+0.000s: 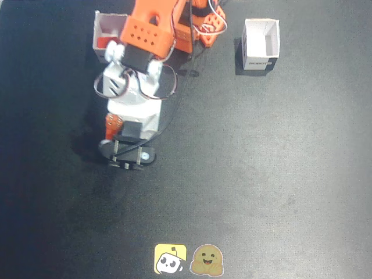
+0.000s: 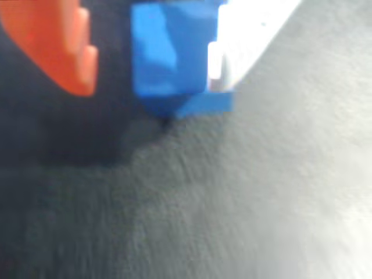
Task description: Put the red cube in the right box and the blue cube in the left box.
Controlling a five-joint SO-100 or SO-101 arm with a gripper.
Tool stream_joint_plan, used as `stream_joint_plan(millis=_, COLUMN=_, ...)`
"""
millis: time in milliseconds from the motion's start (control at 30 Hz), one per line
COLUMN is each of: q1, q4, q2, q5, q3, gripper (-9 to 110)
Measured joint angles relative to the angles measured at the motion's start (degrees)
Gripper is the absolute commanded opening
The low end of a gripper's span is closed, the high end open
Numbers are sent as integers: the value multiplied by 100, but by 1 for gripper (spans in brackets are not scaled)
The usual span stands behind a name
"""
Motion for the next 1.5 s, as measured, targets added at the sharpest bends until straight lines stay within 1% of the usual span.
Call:
stream_joint_plan(millis=567, q1=-141, q4=-580, q2=-413, q5=264, q3=352, gripper=18)
stream_joint_plan(millis=1033, q1=-220, q4=-879, q2=-598, q5=536, q3=747, gripper=18)
stream_joint_plan(millis=1500, q1=-211, q4=-1090, q2=-598, q5=598, q3=1037, gripper=18)
